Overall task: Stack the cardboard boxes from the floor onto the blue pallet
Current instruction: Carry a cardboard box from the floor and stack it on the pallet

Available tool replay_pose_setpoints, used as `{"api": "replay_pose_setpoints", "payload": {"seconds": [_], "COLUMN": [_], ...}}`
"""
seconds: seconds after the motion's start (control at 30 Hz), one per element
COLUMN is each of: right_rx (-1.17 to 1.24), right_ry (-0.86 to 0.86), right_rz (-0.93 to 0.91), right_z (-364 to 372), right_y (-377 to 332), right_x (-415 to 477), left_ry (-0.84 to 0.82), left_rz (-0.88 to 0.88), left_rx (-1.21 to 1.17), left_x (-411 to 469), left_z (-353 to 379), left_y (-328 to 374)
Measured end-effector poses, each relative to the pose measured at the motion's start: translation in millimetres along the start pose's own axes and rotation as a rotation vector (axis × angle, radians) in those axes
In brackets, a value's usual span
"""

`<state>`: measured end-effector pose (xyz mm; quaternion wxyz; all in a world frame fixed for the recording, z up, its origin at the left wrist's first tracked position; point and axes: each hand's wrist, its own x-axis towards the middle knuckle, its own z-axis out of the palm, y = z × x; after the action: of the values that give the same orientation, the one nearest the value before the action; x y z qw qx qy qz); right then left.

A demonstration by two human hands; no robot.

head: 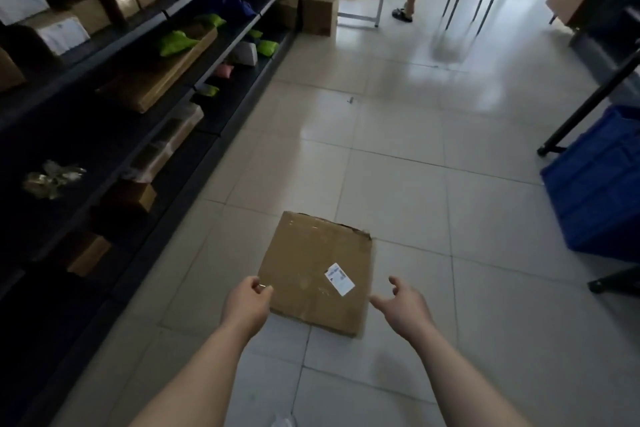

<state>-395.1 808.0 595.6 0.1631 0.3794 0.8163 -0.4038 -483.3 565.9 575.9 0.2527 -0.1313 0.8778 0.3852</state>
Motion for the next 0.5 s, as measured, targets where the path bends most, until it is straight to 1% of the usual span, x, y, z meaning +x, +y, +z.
{"api": "replay_pose_setpoints", "payload": {"seconds": [0.07,0.23,0.5], "right_rx": [0.004,0.015,-0.017], "right_ry": [-0.001,0.012,0.012], "right_rz": [0.036,0.084,0.155], "right_z": [12.7,55.6,162.5], "right_y": [4.4,34.5,126.9], "right_x": [34.8,128.3,289.0], "left_ry": [-0.012,0.018,0.075], "left_rz": [-0.017,-0.027,-0.053], "left_rx": [0.018,0.06,0.085], "left_x": [37.0,129.1,275.5], "left_z": [16.8,69.9,179.4], "left_y": [-5.4,-33.6,-131.9]}}
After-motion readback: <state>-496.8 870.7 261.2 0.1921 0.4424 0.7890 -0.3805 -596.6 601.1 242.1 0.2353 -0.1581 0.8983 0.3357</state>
